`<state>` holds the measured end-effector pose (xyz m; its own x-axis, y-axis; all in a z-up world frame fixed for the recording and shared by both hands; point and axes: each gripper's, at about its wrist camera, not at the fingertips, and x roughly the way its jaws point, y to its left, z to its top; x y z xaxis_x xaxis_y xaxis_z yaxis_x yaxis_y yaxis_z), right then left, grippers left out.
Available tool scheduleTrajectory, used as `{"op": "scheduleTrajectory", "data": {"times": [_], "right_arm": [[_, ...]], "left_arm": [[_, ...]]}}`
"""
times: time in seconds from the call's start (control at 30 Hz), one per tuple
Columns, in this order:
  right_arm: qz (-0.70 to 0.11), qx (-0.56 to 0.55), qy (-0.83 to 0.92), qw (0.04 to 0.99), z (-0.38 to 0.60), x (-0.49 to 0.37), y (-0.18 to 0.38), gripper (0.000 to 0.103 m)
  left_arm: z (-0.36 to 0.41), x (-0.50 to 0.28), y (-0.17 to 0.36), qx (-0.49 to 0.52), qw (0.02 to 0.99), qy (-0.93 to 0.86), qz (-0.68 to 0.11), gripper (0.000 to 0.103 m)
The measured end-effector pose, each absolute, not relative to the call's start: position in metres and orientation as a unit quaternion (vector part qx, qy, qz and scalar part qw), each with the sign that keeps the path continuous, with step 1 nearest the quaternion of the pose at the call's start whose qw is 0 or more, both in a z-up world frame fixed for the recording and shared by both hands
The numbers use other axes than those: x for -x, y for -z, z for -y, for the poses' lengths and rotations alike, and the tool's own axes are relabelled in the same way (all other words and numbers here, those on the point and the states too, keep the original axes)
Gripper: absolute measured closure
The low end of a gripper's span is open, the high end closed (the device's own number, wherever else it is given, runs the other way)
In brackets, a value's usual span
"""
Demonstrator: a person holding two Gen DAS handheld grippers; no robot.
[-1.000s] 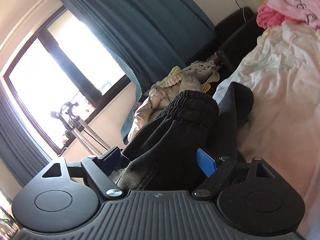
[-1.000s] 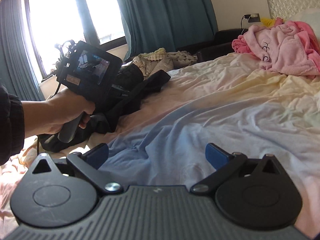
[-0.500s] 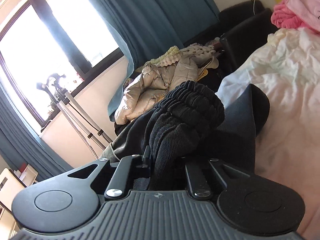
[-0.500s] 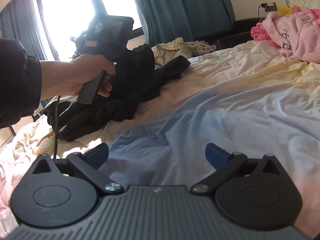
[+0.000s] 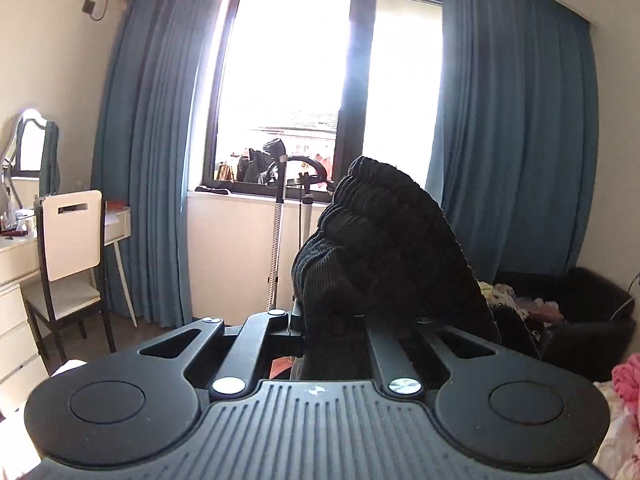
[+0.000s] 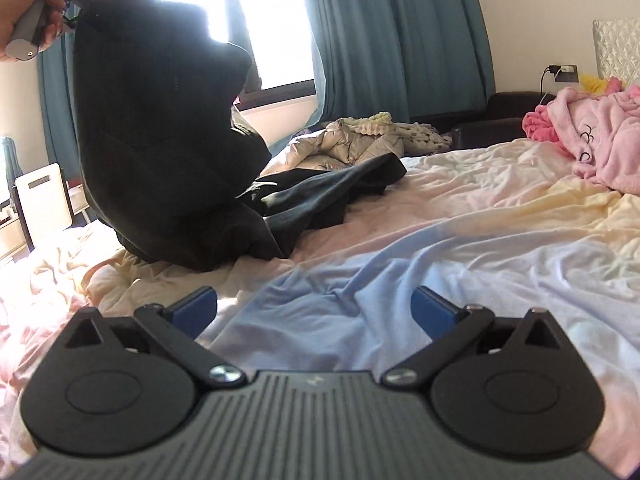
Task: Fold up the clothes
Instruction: 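Lift the black trousers by the waistband with the left gripper and spread them out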
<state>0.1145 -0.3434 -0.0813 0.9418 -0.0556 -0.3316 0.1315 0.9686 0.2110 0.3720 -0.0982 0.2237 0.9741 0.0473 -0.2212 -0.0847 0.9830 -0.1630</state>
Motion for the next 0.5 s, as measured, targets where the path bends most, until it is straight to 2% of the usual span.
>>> {"op": "scheduleTrajectory", "data": {"times": [0.1, 0.23, 0.4, 0.5], "right_arm": [[-0.165, -0.104, 0.046, 0.980, 0.337, -0.113, 0.079, 0.000], [-0.174, -0.097, 0.040, 0.979, 0.330, -0.114, 0.081, 0.000], [-0.180, -0.085, 0.031, 0.979, 0.319, -0.116, 0.085, 0.000], [-0.189, -0.081, 0.028, 0.978, 0.315, -0.120, 0.088, 0.000]], "left_arm": [[0.022, -0.349, -0.224, 0.163, 0.976, -0.082, -0.118, 0.093], [-0.085, -0.324, -0.181, 0.260, 0.939, -0.149, -0.167, 0.094], [-0.199, -0.295, -0.089, 0.352, 0.880, -0.218, -0.233, 0.094], [-0.239, -0.280, -0.034, 0.405, 0.845, -0.235, -0.259, 0.094]]}}
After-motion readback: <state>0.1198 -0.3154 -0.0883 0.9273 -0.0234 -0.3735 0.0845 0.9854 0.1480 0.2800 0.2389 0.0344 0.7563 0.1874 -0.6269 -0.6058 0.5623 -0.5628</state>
